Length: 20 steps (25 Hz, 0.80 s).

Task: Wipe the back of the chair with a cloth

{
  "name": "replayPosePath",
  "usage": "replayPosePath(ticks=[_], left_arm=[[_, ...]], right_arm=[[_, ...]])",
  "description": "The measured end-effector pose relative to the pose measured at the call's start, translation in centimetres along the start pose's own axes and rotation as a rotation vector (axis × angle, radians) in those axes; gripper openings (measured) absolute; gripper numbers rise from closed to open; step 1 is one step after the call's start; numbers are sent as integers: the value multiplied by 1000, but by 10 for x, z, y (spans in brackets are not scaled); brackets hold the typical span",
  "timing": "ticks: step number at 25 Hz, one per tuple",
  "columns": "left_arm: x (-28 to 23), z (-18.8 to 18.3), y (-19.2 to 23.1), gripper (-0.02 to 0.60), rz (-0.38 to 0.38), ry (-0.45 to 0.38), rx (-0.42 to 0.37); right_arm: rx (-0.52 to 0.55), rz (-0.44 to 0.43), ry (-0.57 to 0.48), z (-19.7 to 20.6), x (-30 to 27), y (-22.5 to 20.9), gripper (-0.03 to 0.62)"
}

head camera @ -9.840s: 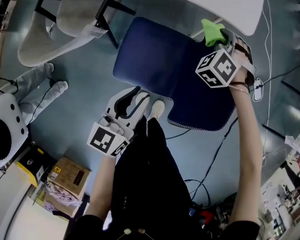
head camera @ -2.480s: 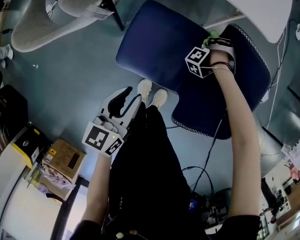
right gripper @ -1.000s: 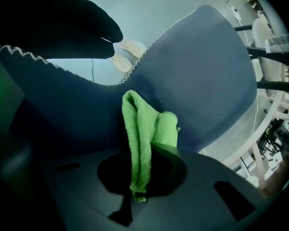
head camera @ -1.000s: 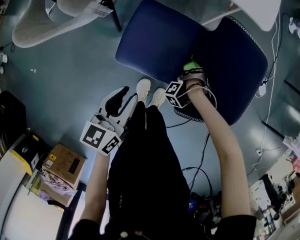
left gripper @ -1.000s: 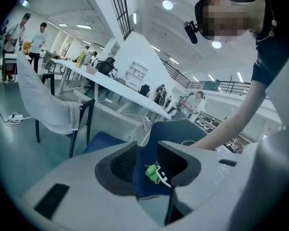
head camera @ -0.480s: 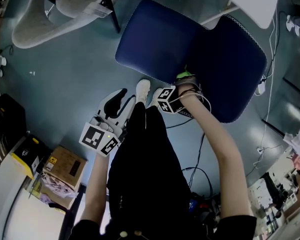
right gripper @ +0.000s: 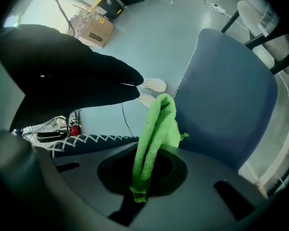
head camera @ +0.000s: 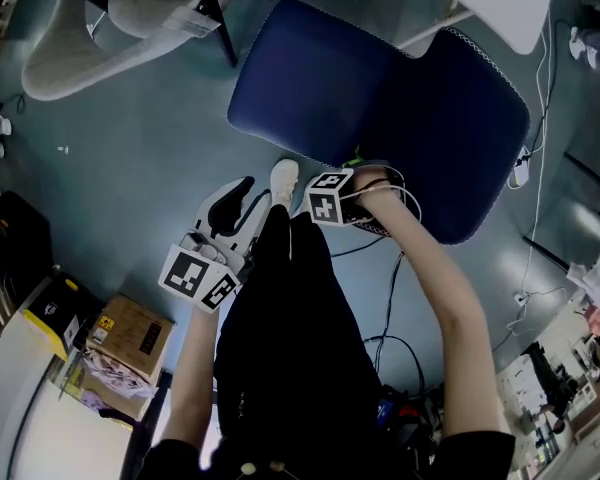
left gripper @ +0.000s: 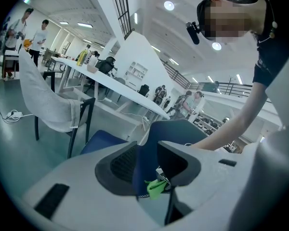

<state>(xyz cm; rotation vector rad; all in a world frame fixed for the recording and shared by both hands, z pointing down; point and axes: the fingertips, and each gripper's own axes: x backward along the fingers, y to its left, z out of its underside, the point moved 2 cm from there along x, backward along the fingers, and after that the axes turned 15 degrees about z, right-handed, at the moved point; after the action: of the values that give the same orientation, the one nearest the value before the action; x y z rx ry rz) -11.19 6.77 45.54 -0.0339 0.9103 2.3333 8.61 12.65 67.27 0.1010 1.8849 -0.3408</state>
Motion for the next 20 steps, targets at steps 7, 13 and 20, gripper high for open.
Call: replayPosePath(ticks=[7, 13, 20], left_arm=[[-4, 1, -1, 130, 0, 7, 1], [-1, 2, 2, 130, -5, 10, 7], [0, 1, 5, 130, -9, 7, 9]], right_arm=[[24, -32, -22, -4, 2, 3, 18], [-169, -91, -147, -4, 17, -10, 18], [-336, 2, -220, 7, 38, -58, 18]])
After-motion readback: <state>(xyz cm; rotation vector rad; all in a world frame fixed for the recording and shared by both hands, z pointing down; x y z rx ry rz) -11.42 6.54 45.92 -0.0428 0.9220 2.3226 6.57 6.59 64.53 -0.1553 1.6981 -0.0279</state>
